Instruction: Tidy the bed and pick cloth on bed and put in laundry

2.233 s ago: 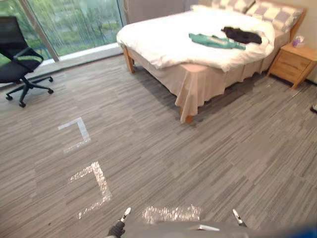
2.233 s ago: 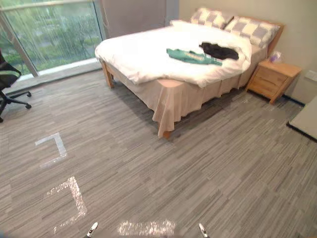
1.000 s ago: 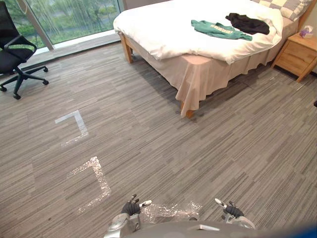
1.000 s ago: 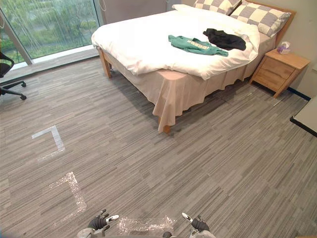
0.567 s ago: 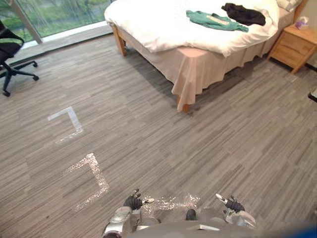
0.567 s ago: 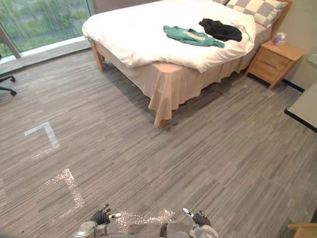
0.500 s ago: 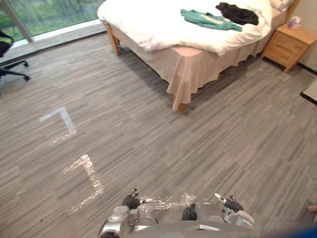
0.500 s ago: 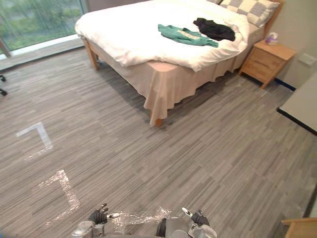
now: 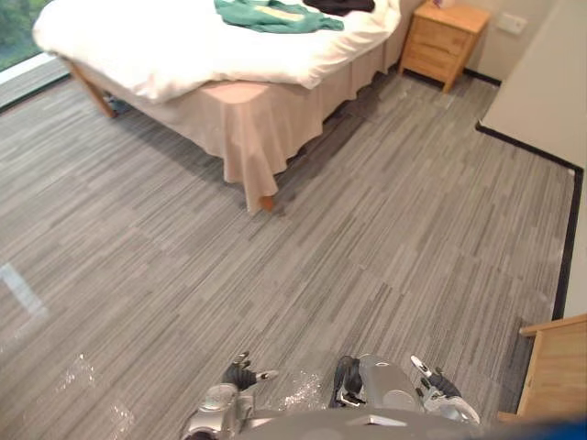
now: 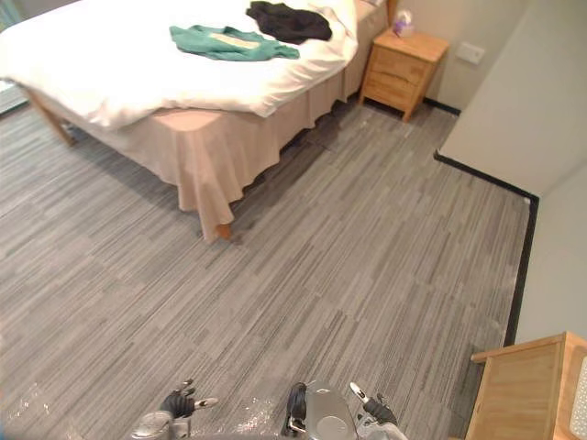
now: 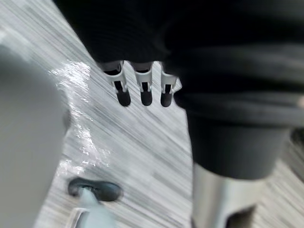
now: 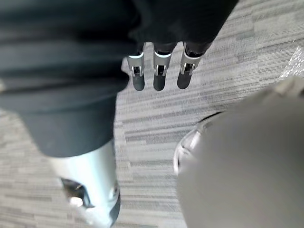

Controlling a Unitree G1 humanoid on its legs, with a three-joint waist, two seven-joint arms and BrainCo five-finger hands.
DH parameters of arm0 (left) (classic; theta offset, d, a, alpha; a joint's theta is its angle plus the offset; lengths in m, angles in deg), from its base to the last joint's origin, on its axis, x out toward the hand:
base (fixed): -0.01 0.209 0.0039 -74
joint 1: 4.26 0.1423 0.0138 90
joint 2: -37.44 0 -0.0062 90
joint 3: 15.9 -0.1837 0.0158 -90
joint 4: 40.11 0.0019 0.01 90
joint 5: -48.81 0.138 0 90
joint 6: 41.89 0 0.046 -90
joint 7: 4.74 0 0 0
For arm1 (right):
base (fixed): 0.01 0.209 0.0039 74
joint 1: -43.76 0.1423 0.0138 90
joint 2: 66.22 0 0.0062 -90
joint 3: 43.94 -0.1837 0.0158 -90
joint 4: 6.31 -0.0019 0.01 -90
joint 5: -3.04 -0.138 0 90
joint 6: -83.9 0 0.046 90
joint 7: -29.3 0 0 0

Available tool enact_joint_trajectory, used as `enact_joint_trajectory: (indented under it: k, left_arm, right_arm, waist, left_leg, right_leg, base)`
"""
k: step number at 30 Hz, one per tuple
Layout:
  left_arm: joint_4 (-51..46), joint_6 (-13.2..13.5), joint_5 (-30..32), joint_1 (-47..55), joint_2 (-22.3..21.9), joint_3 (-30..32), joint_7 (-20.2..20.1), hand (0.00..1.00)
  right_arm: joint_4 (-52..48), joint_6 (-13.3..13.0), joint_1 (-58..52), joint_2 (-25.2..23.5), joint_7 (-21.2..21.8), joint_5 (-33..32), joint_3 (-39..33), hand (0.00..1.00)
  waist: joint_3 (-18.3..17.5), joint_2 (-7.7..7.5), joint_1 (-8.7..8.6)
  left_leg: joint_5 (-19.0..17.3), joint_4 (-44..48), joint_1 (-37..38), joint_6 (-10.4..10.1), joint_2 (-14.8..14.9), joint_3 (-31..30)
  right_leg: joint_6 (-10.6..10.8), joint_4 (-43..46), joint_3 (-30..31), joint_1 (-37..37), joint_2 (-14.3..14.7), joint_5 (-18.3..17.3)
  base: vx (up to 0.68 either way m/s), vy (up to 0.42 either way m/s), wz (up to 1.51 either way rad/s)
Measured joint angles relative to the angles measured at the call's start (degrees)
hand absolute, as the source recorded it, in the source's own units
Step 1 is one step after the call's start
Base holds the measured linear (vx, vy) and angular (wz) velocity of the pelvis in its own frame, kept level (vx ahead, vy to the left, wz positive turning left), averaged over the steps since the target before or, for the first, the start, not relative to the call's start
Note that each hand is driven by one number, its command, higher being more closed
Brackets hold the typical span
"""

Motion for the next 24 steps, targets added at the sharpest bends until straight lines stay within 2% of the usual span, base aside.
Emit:
enact_joint_trajectory:
  k: [1,2,3,4,5,6,7,8,9,10,11,12,13,14,15,16,17,18,20,21,22,23,24]
  left_arm:
    - [-0.7,0.8,-0.2,0.4,-0.3,0.5,0.1,0.0]
    - [-2.5,1.5,-0.6,0.8,-0.5,1.1,0.4,0.0]
    - [-3.0,1.7,-0.7,0.8,-0.6,1.4,0.5,0.0]
    - [-4.9,2.1,-1.2,1.2,-1.0,2.0,0.6,0.0]
    - [-5.5,2.8,-2.0,1.2,-1.2,2.3,0.7,0.0]
    - [-5.8,2.8,-2.1,1.3,-1.2,2.4,0.6,0.0]
    - [-6.3,3.2,-2.4,1.3,-1.0,2.6,0.6,0.0]
    - [-6.2,3.9,-2.5,1.2,-0.9,2.5,0.6,0.0]
    - [-6.1,4.0,-2.6,1.3,-0.9,2.4,0.7,0.0]
    - [-6.1,4.0,-3.0,1.7,-1.4,2.5,0.7,0.0]
    - [-6.2,4.1,-4.4,2.0,-2.2,3.5,0.7,0.0]
    - [-6.2,4.1,-4.3,1.7,-1.9,4.5,0.7,0.0]
    - [-6.2,4.0,-4.4,1.6,-1.0,4.9,1.0,0.0]
    - [-6.1,4.0,-4.5,1.5,-0.7,5.4,1.1,0.0]
    - [-6.1,4.0,-4.5,1.5,-0.8,5.5,1.2,0.0]
    - [-6.0,4.0,-4.5,1.5,-0.8,5.5,1.2,0.0]
    - [-5.4,4.0,-4.5,1.5,-0.9,5.4,1.2,0.0]
    - [-3.9,4.0,-4.5,1.5,-0.7,5.3,1.2,0.0]
    - [-3.1,4.0,-4.6,1.6,-0.3,4.9,1.2,0.0]
    - [-1.8,4.0,-4.5,1.3,0.3,4.2,1.1,0.0]
    - [-1.4,4.0,-4.4,1.3,0.3,4.1,1.1,0.0]
    - [-0.6,4.0,-4.4,1.4,0.1,4.1,1.2,0.0]
    - [0.3,4.0,-4.5,1.5,0.0,4.1,1.2,0.0]
  right_arm:
    - [0.1,-0.1,0.4,0.2,0.1,1.5,0.3,0.0]
    - [0.1,-0.3,0.4,0.2,0.2,3.1,0.6,0.0]
    - [0.3,-0.3,0.5,0.2,0.2,3.7,0.7,0.0]
    - [1.6,-0.4,1.8,0.5,0.5,4.8,1.8,0.0]
    - [2.2,-0.4,3.0,0.1,0.8,5.6,1.8,0.0]
    - [2.1,-0.5,3.4,-0.1,0.9,5.6,1.8,0.0]
    - [1.8,-0.7,4.3,-0.6,1.3,5.6,1.9,0.0]
    - [1.2,-1.3,4.3,-0.9,1.7,5.6,2.0,0.0]
    - [0.7,-1.5,4.2,-0.9,1.9,5.7,2.2,0.0]
    - [-0.2,-2.5,3.6,-1.5,2.2,6.0,3.0,0.0]
    - [-1.5,-2.9,2.4,-2.1,2.2,6.0,3.1,0.0]
    - [-1.5,-3.1,2.0,-2.5,2.1,6.1,3.1,0.0]
    - [-1.6,-3.6,0.5,-4.3,2.1,6.1,3.8,0.0]
    - [-1.7,-3.8,-1.0,-4.7,2.1,6.3,4.0,0.0]
    - [-1.6,-3.6,-1.5,-4.7,1.9,7.3,4.1,0.0]
    - [-1.7,-3.6,-1.7,-4.6,1.8,8.0,4.0,0.0]
    - [-1.6,-3.4,-1.9,-4.4,1.6,9.4,4.0,0.0]
    - [-1.1,-3.4,-1.5,-4.2,1.6,10.9,3.9,0.0]
    - [-0.7,-3.5,-1.3,-4.2,1.5,12.1,3.4,0.0]
    - [-0.3,-3.6,-1.0,-4.1,1.0,12.7,2.7,0.0]
    - [-0.4,-3.6,-0.9,-3.9,0.9,12.8,2.6,0.0]
    - [-0.5,-3.6,-0.7,-3.0,0.5,12.8,2.6,0.0]
    - [-0.9,-3.6,-1.0,-2.3,0.1,12.7,2.7,0.0]
  waist:
    - [0.4,-0.16,0.31]
    - [0.4,-0.22,0.69]
    - [0.5,-0.28,0.92]
    - [0.6,-0.46,1.47]
    - [0.9,-0.48,3.17]
    - [1.0,-0.59,3.61]
    - [1.4,-1.25,4.36]
    - [1.6,-1.74,4.33]
    - [1.6,-1.64,4.32]
    - [1.2,-0.81,4.24]
    - [1.0,-0.81,5.09]
    - [0.7,-1.44,5.43]
    - [-0.5,-4.21,5.6]
    - [-1.2,-5.48,5.75]
    - [-1.3,-5.56,5.94]
    - [-1.4,-5.4,5.85]
    - [-1.7,-5.01,5.65]
    - [-1.8,-5.14,5.72]
    - [-1.9,-5.22,5.51]
    - [-2.0,-5.74,5.35]
    - [-2.0,-5.71,5.2]
    - [-1.9,-5.28,4.48]
    - [-2.2,-4.63,3.87]
  left_leg:
    - [-0.3,9.3,-4.0,-0.4,-0.1,-2.9]
    - [-0.9,14.7,-8.9,-0.7,-2.2,-5.4]
    - [-1.3,15.3,-10.5,-0.7,-3.0,-5.9]
    - [-3.4,14.6,-15.1,-0.5,-5.9,-7.0]
    - [-5.8,11.8,-18.2,-0.1,-8.4,-6.3]
    - [-6.4,9.9,-19.0,0.4,-9.4,-5.9]
    - [-7.2,0.7,-20.7,1.2,-12.7,-4.5]
    - [-5.1,-13.3,-20.7,2.4,-16.0,-1.8]
    - [-3.1,-18.6,-20.5,3.0,-16.8,-0.6]
    - [3.4,-30.5,-20.7,5.4,-17.5,4.3]
    - [10.7,-32.9,-20.4,11.6,-17.1,8.5]
    - [9.5,-32.5,-20.2,13.4,-18.3,9.4]
    - [5.7,-32.3,-19.5,13.3,-19.0,15.2]
    - [2.8,-30.9,-18.2,15.2,-19.1,20.3]
    - [1.7,-29.0,-18.1,16.9,-19.8,19.6]
    - [0.7,-28.0,-18.0,17.4,-20.0,19.4]
    - [-1.0,-26.3,-17.6,18.2,-20.1,19.1]
    - [-2.6,-27.2,-14.4,18.2,-21.7,17.5]
    - [-4.3,-29.3,-10.9,16.9,-23.2,14.2]
    - [-5.1,-31.1,-7.5,16.2,-24.9,10.8]
    - [-5.1,-31.8,-6.4,16.1,-25.3,9.8]
    - [-5.2,-34.0,-3.2,15.8,-26.1,7.1]
    - [-5.4,-35.7,-0.2,15.0,-26.5,4.3]
  right_leg:
    - [0.1,-3.9,1.2,4.5,1.0,0.4]
    - [0.0,-7.6,2.6,8.9,1.4,0.5]
    - [0.0,-8.5,3.1,10.0,1.5,0.6]
    - [0.2,-11.3,4.7,13.3,1.7,1.0]
    - [0.6,-13.2,6.6,15.6,1.7,1.2]
    - [0.8,-13.7,6.8,16.3,1.5,1.3]
    - [1.6,-15.2,7.0,18.5,0.6,1.1]
    - [3.2,-16.2,7.0,20.0,-0.3,0.3]
    - [3.8,-16.7,7.0,20.6,-0.4,-0.1]
    - [5.3,-18.4,6.9,22.5,0.1,-1.2]
    - [6.7,-19.3,6.9,24.8,-0.1,-2.5]
    - [7.1,-19.3,6.5,25.6,-0.9,-2.7]
    - [8.2,-19.2,4.9,25.4,-3.7,-1.9]
    - [8.6,-18.0,3.2,25.6,-5.4,-1.0]
    - [8.7,-16.3,3.1,25.7,-6.3,-0.4]
    - [8.7,-15.3,3.1,25.8,-6.6,0.3]
    - [8.7,-12.4,3.1,25.6,-6.8,1.9]
    - [11.4,-2.7,3.1,24.0,-8.0,5.0]
    - [14.7,10.9,3.5,19.7,-9.3,8.9]
    - [17.0,30.3,5.0,12.0,-11.0,10.2]
    - [17.0,34.7,5.1,10.0,-11.5,9.9]
    - [16.1,42.2,4.0,5.5,-12.9,8.8]
    - [14.4,44.6,3.1,0.4,-14.4,7.2]
  base:
    - [0.45,-0.152,-0.53]
    - [0.43,-0.143,-0.46]
    - [0.51,-0.123,-0.53]
    - [0.49,-0.065,-0.74]
    - [0.49,-0.033,-0.81]
    - [0.43,0.035,-0.82]
    - [0.43,0.065,-0.62]
    - [0.43,0.087,-0.54]
    - [0.45,0.137,-0.38]
    - [0.51,0.189,-0.34]
    - [0.53,0.198,-0.25]
    - [0.55,0.193,-0.02]
    - [0.56,0.159,0.35]
    - [0.68,0.207,0.43]
    - [0.59,0.192,0.43]
    - [0.5,0.2,0.42]
    - [0.59,0.289,0.67]
    - [0.66,0.337,0.83]
    - [0.51,0.228,0.87]
    - [0.37,0.086,0.87]
    - [0.5,0.1,1.16]
    - [0.33,0.022,1.1]
    - [0.32,0.009,1.06]
